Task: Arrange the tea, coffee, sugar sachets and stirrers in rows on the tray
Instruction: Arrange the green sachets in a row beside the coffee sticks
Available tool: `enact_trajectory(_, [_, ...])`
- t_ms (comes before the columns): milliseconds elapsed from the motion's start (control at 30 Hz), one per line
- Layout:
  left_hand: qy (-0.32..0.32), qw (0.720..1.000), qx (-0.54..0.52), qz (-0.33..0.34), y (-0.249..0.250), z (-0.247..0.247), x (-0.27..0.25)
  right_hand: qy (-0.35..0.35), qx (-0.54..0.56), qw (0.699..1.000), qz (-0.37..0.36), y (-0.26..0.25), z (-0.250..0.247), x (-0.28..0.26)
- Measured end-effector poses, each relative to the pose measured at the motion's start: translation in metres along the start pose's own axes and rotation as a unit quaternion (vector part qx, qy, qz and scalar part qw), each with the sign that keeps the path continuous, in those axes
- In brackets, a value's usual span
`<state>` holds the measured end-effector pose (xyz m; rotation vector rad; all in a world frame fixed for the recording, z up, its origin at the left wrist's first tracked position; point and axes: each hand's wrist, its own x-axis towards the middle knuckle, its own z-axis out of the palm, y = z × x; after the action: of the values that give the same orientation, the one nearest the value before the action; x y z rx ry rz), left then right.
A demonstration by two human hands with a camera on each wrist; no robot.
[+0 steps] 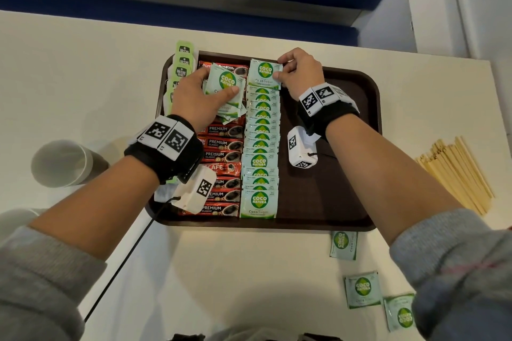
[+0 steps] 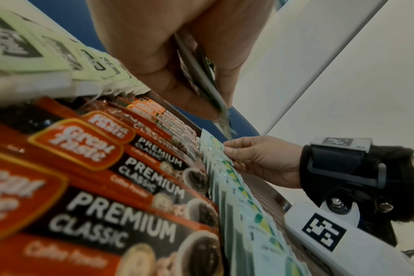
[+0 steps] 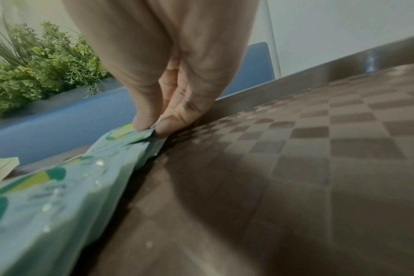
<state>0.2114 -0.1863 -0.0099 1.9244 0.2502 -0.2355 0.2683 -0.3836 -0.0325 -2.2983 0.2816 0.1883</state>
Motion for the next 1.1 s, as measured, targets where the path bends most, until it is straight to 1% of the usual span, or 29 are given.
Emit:
enact_trajectory(267, [-0.006, 1.000, 0.006, 0.001, 0.000, 0.002, -0.001, 0.001, -0.013, 1.000, -0.016, 0.001, -0.004, -0.005])
enact_trajectory(400, [-0.013, 1.000, 0.013, 0.006, 0.002, 0.004, -0.003, 0.015, -0.015, 1.000, -0.017, 0.001, -0.008, -0.008])
enact_trajectory(500, [-0.019, 1.000, 0.016, 0.012, 0.004, 0.004, -0.005, 0.022, -0.025, 0.998, -0.046, -0.003, -0.011, -0.013])
enact_trajectory(567, [-0.025, 0.999, 0.027, 0.017, 0.007, 0.004, -0.006, -0.003, -0.030, 0.997, -0.077, -0.011, -0.012, -0.020])
enact_trajectory(633, [-0.032, 0.998, 0.037, 0.026, 0.010, 0.005, -0.009, -0.061, 0.006, 0.993, -0.099, -0.021, -0.012, -0.028])
enact_trajectory(733, [-0.046, 0.997, 0.049, 0.039, 0.014, 0.005, -0.014, -0.147, 0.049, 0.979, -0.132, -0.033, -0.014, -0.036])
enact_trajectory(800, [-0.052, 0.996, 0.058, 0.039, 0.015, 0.005, -0.016, -0.185, 0.061, 0.970, -0.145, -0.038, -0.014, -0.037])
enact_trajectory(900, [-0.049, 0.997, 0.054, 0.038, 0.015, 0.006, -0.015, -0.201, 0.066, 0.966, -0.151, -0.039, -0.015, -0.037])
enact_trajectory(1100, [-0.011, 0.996, 0.072, 0.049, 0.008, 0.006, -0.011, -0.165, 0.073, 0.972, -0.148, -0.035, -0.023, -0.030])
